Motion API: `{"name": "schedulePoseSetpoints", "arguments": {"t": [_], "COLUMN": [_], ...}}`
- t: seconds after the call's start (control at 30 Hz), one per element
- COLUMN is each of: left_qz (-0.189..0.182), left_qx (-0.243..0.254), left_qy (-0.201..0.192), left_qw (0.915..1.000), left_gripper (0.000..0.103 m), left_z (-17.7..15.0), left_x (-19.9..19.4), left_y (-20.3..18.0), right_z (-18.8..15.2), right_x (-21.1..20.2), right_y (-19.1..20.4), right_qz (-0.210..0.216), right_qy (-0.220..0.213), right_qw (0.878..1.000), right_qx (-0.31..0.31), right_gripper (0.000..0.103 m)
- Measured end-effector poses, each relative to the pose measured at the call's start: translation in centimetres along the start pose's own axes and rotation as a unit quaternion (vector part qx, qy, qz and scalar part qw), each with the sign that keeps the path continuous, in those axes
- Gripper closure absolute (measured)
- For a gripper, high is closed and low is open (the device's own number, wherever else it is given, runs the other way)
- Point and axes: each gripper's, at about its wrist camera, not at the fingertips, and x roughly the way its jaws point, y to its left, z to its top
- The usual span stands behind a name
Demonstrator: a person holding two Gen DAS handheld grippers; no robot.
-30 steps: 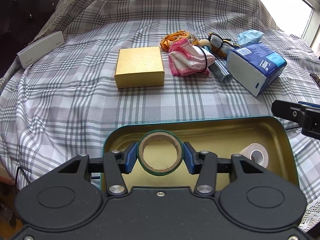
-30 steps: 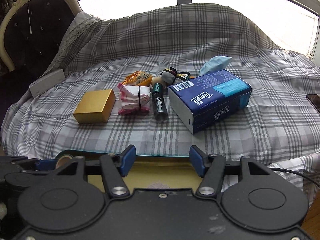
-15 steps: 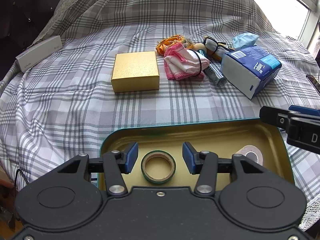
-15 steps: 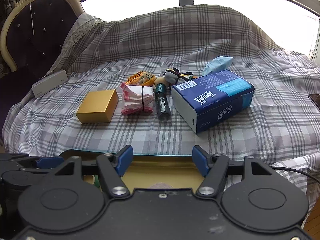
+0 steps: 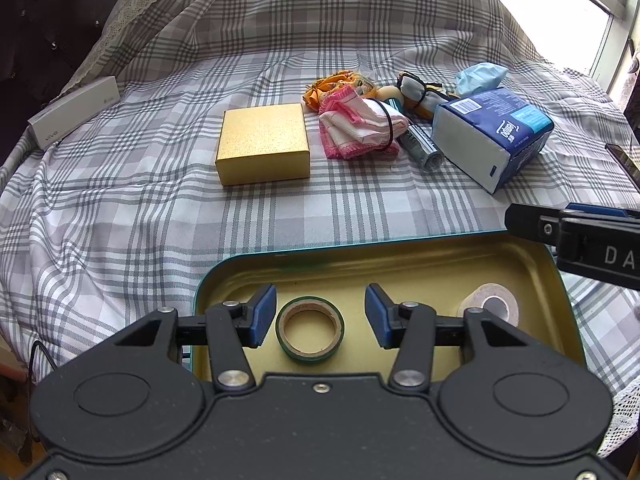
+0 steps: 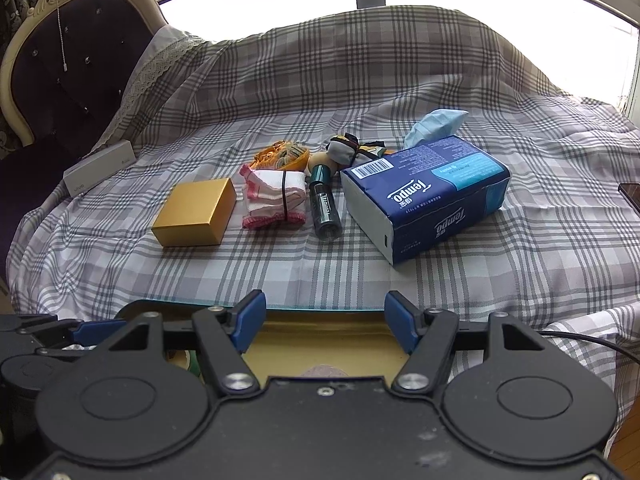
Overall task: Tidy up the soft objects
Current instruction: 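Move both open tools from the tray back toward the pile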
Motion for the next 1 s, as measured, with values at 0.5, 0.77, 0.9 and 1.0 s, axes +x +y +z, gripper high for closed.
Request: {"name": "schedulePoseSetpoints", "arguments": {"t": [0.5, 0.77, 0.9, 1.0], "left_qz": [0.004, -0.005, -0.014, -0.012], "left_qx": [0.023, 0.016, 0.002, -0.001], "left_qy": [-0.020, -0.022, -0.029, -0.041], "left_qw": [0.9995, 0.9996, 0.9995, 0.9991], "left_gripper": [0.054, 0.054, 0.054, 0.054], "left_z": [1.1, 2.9, 4.8, 6.5], "left_x": [-0.2, 0.3, 0.8, 1.1], "left_y": [-1.1, -0.6, 0.1, 0.5], "right_z": [0.8, 2.3, 4.5, 6.9], "right_x": [1.2, 2.4, 3.1, 4.1], "right_y": [-0.6, -1.9, -2.6, -3.2], "right_qz": [0.000, 0.000, 0.003, 0.008], "right_qy": [0.029, 0.041, 0.030, 0.019], "right_qw": [1.000, 0.999, 0.999, 1.000], "right_qx": [0.009, 0.019, 0.013, 0.007], "right_gripper": [0.039, 0.040, 0.040, 0.040]}}
